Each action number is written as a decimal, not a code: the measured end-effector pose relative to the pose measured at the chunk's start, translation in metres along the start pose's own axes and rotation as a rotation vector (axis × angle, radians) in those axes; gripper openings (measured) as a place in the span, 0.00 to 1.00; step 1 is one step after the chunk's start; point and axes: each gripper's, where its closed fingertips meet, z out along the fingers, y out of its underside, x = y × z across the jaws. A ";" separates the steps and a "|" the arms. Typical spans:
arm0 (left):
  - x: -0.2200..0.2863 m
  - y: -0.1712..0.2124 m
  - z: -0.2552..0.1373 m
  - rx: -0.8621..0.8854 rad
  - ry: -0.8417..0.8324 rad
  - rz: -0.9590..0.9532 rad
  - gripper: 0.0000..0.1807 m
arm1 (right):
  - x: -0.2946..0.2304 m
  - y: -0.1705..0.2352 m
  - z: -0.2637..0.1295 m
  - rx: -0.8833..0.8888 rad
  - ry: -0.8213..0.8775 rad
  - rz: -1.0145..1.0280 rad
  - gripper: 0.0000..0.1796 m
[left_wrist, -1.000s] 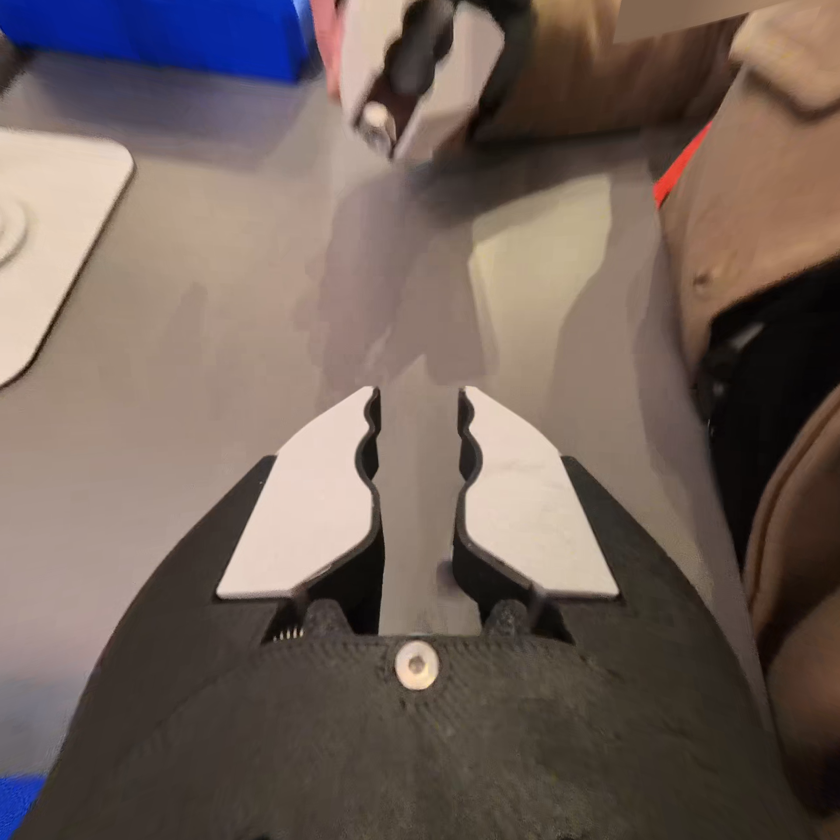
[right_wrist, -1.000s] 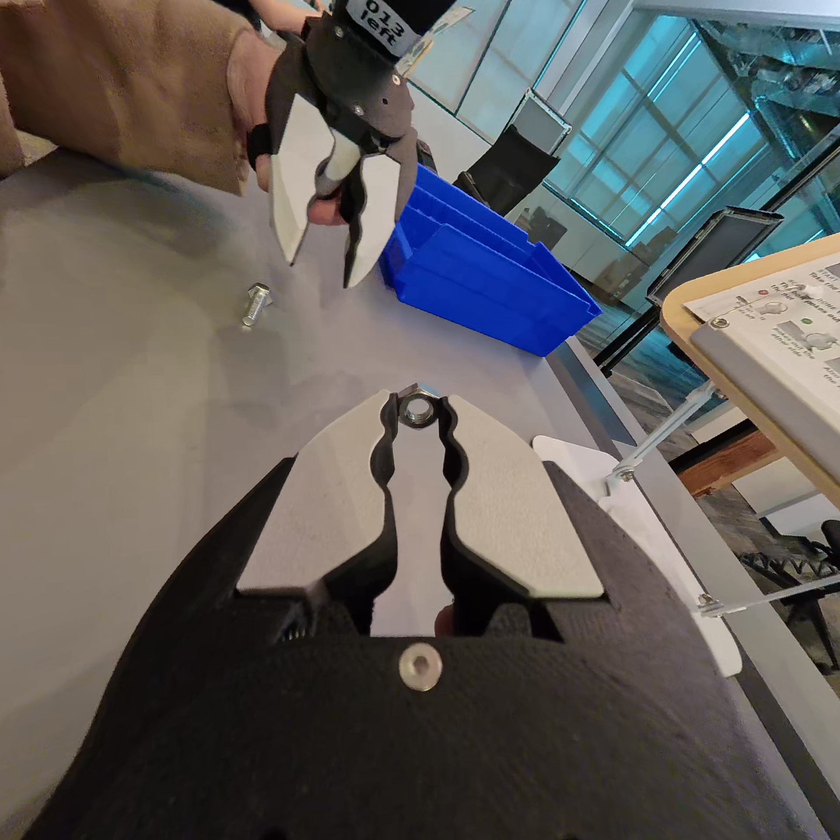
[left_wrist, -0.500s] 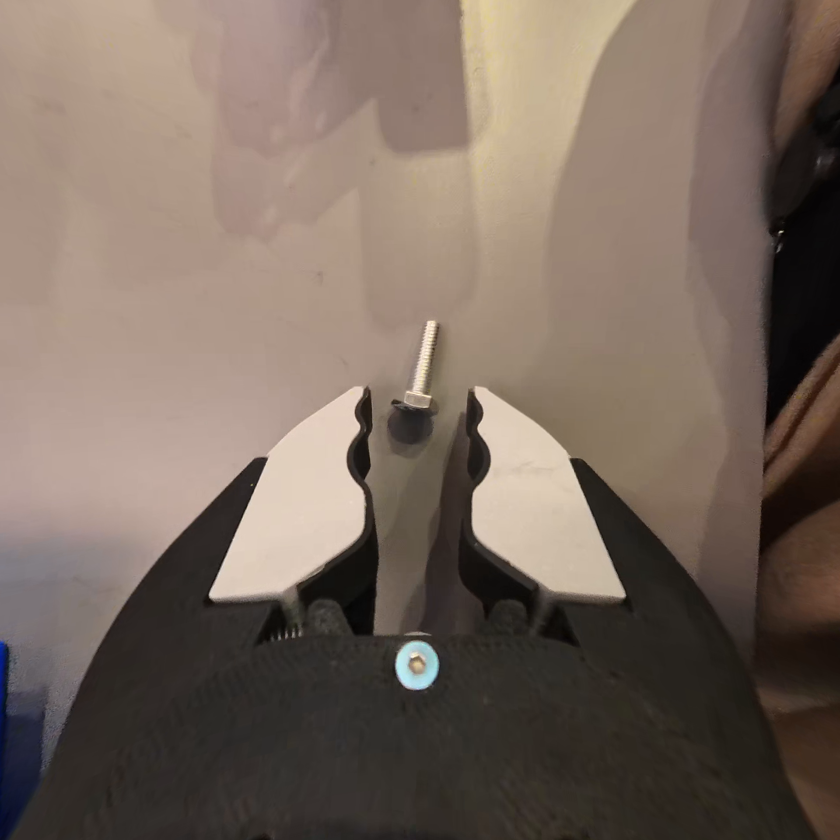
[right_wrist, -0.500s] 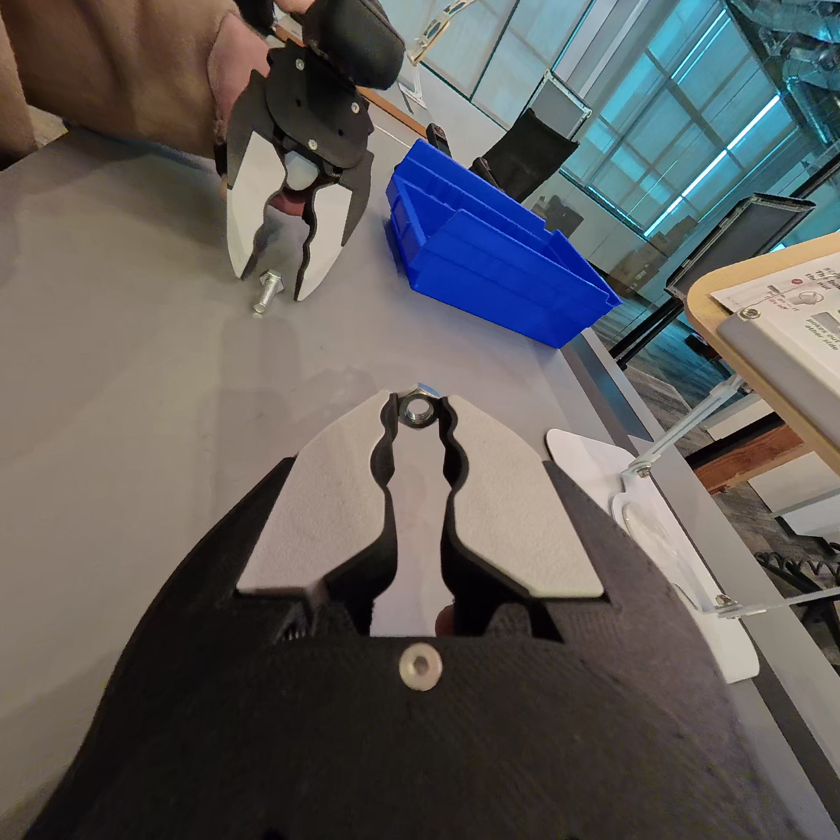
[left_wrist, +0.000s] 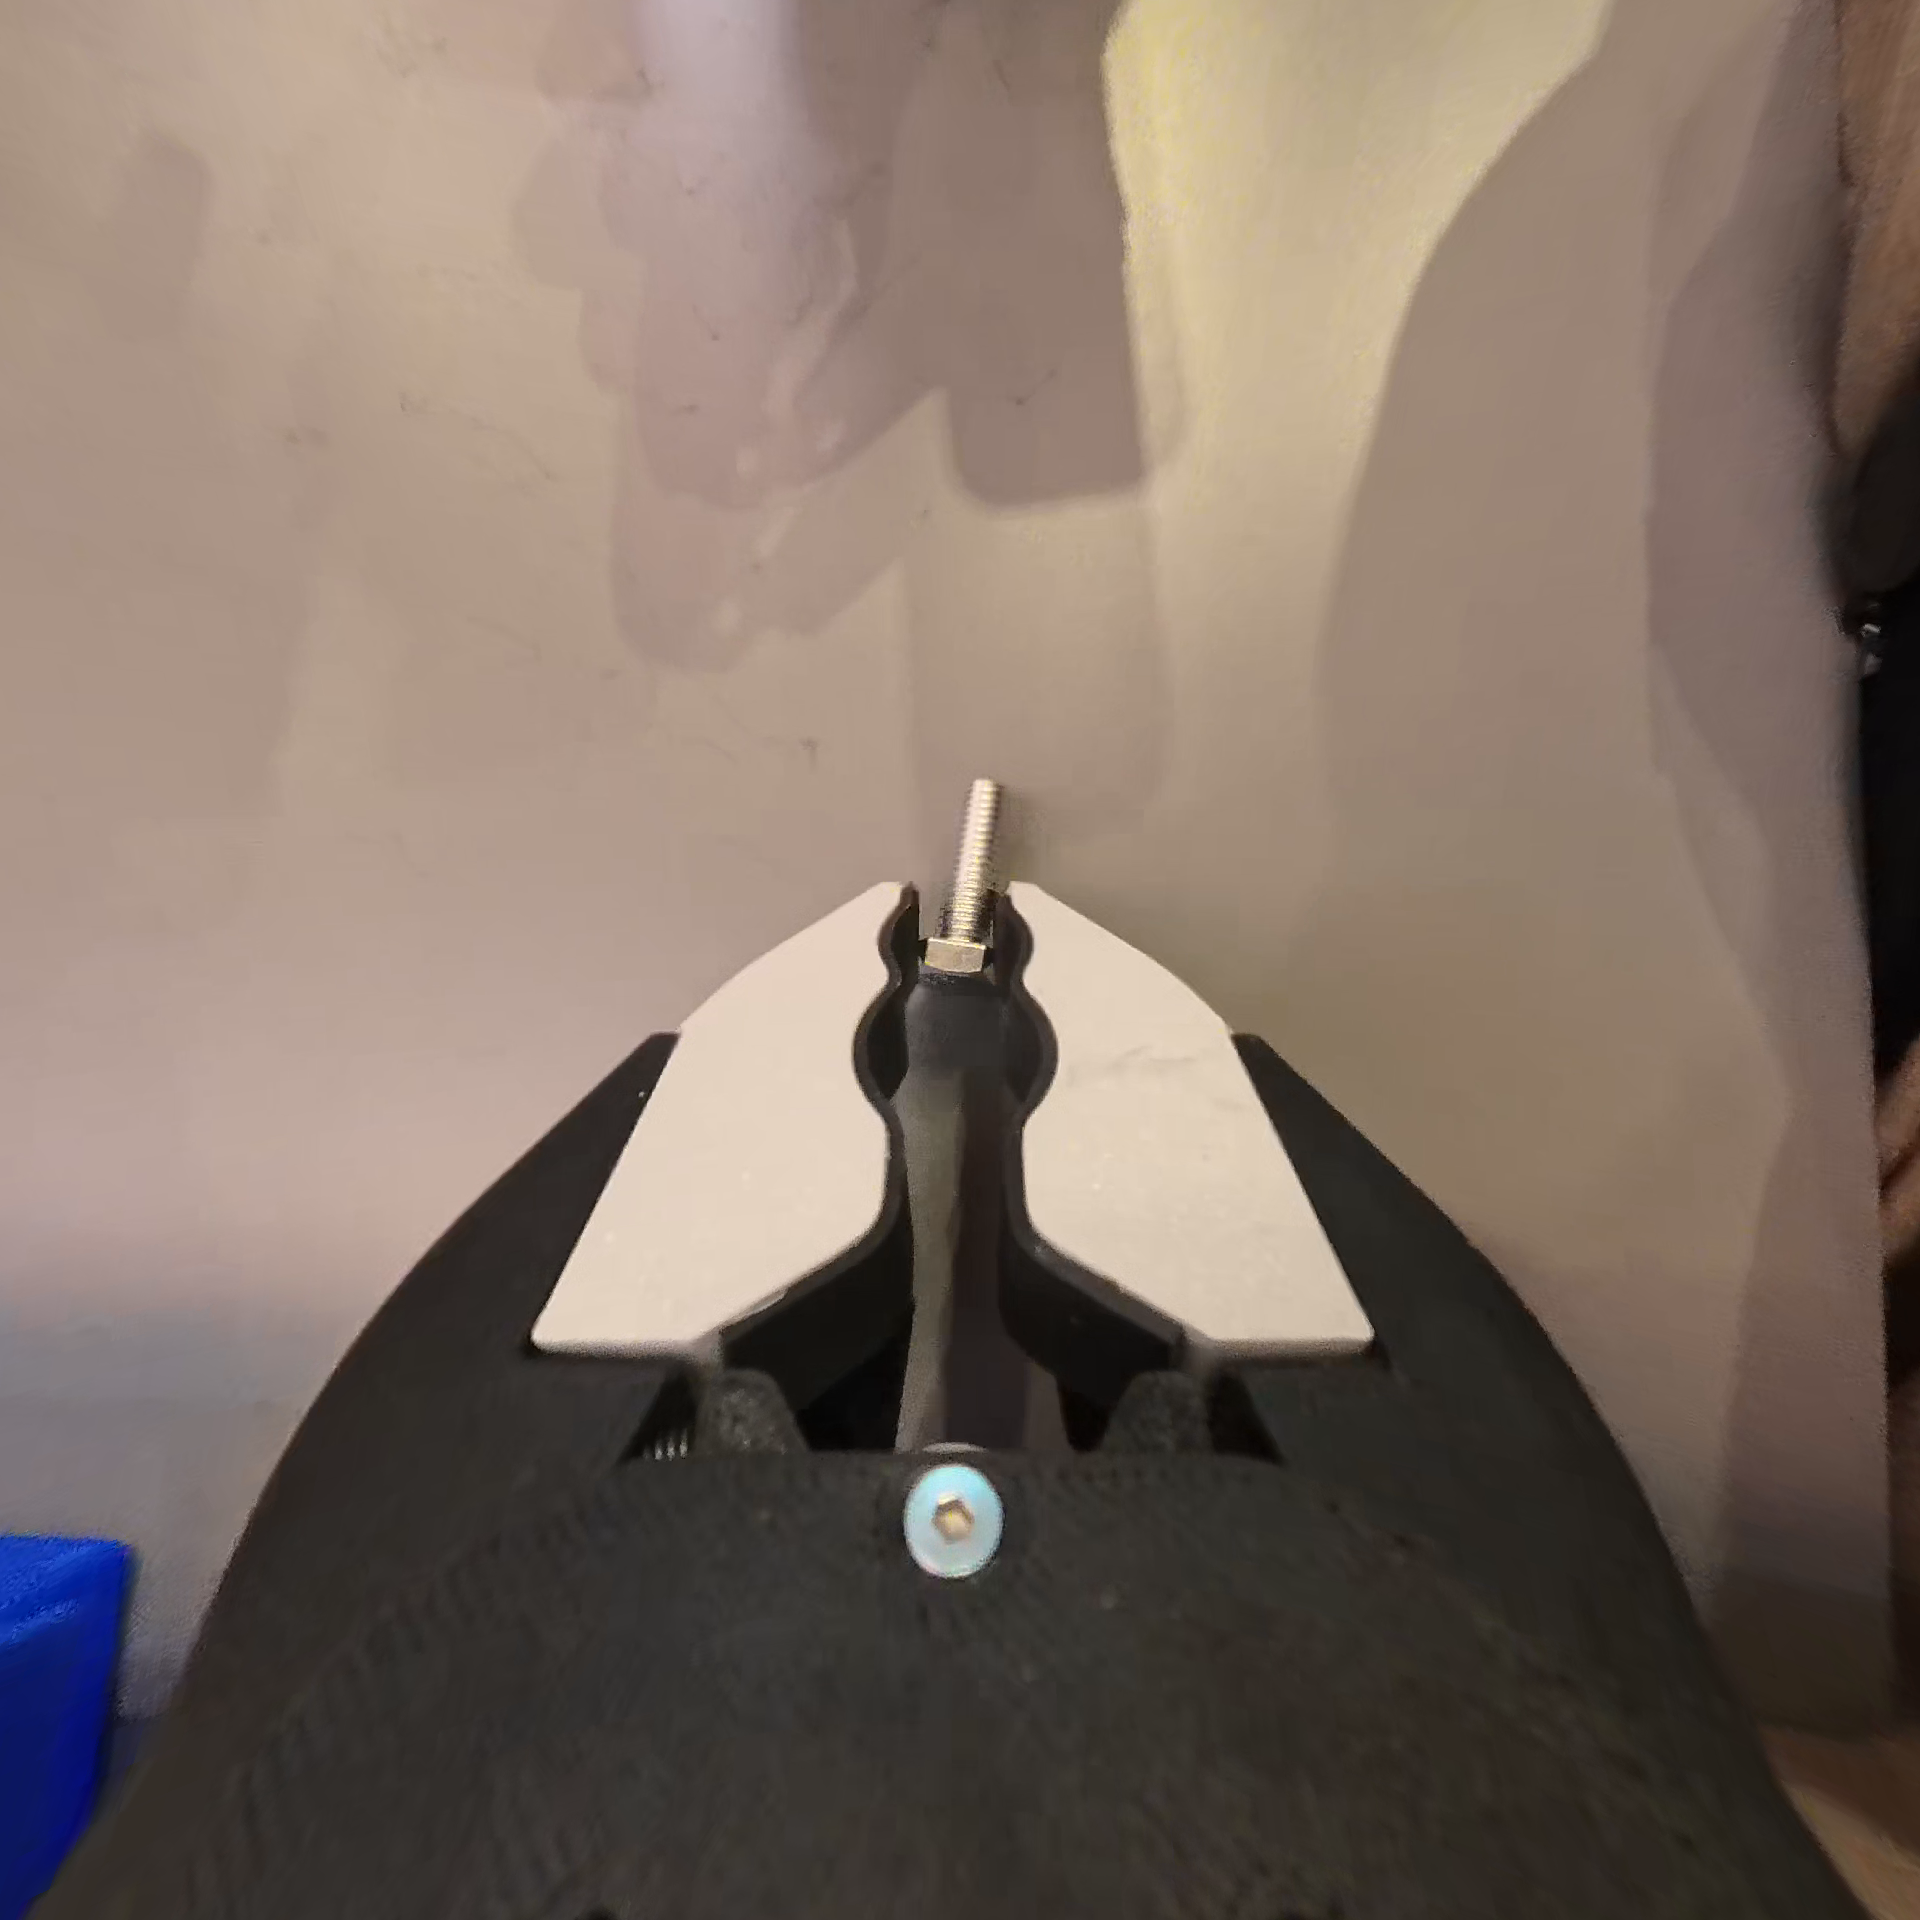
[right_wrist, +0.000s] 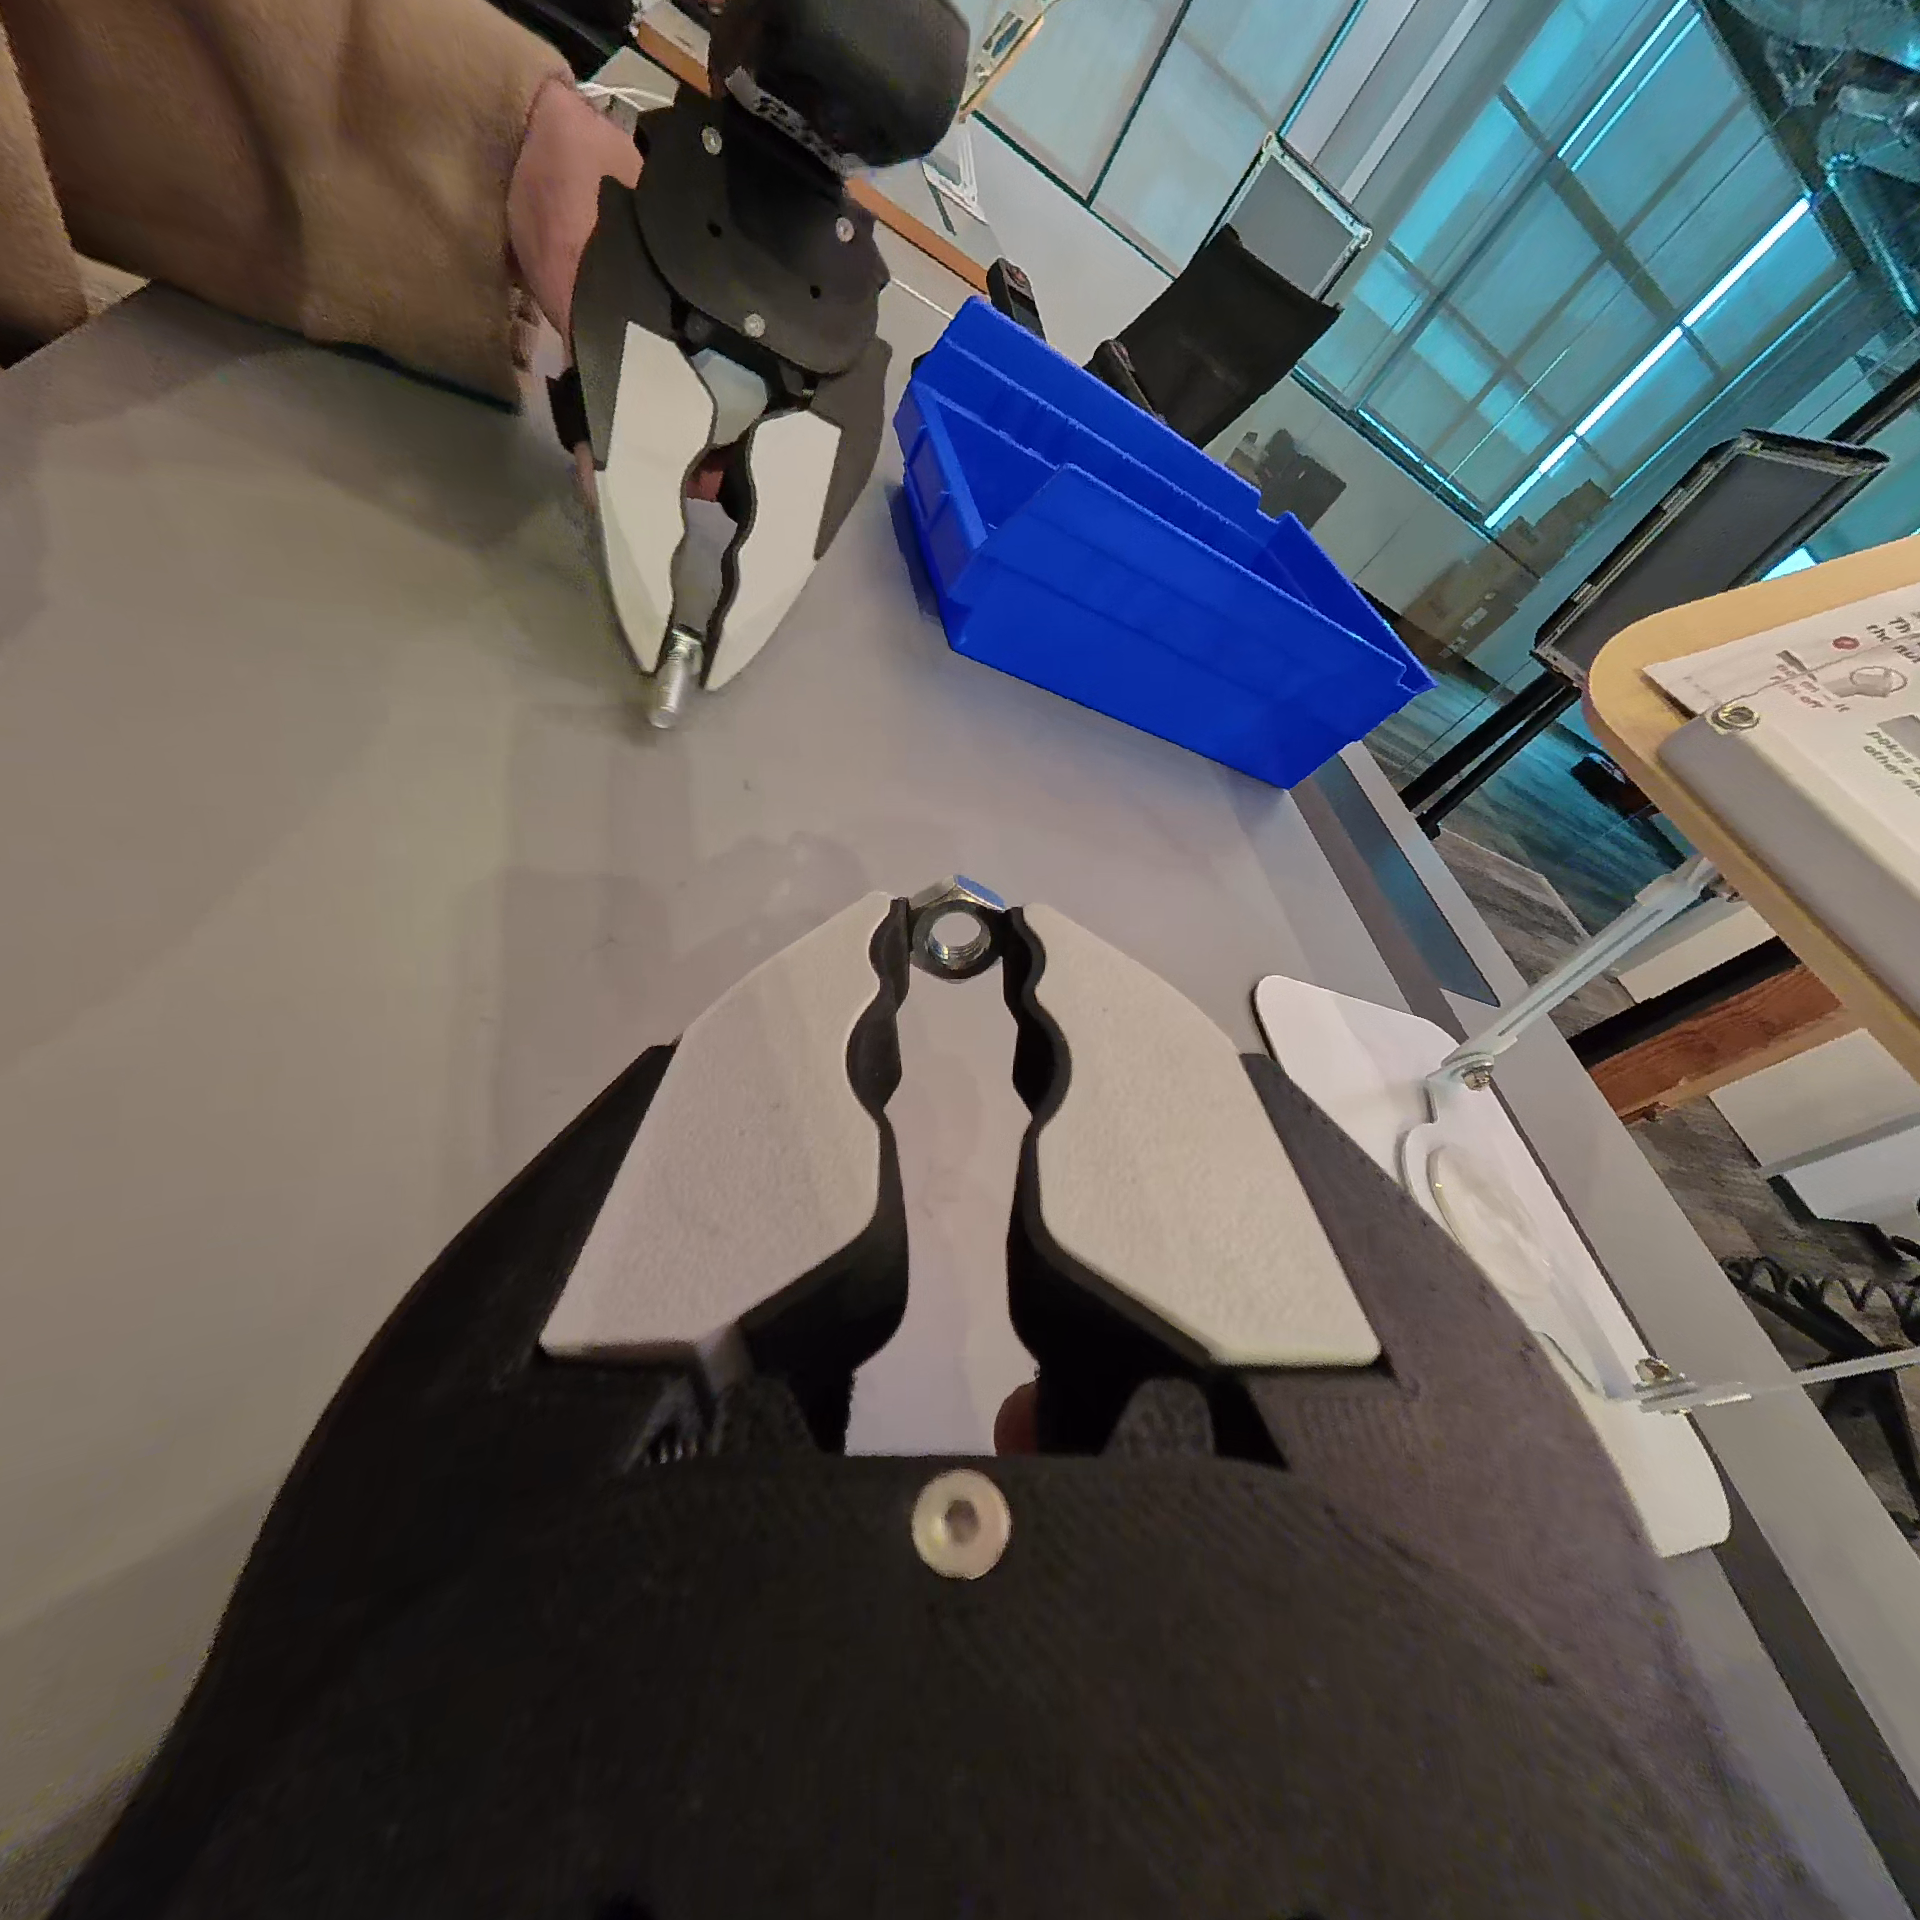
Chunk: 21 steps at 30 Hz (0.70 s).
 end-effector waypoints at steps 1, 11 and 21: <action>-0.005 -0.004 -0.001 0.011 -0.023 0.004 0.07 | 0.001 0.000 -0.001 -0.005 0.004 -0.007 0.10; -0.033 -0.068 0.011 0.186 -0.044 0.048 0.05 | 0.024 -0.002 -0.016 -0.014 0.090 -0.012 0.10; -0.049 -0.091 0.023 0.251 -0.038 0.041 0.05 | 0.073 -0.002 -0.064 -0.038 0.272 -0.038 0.10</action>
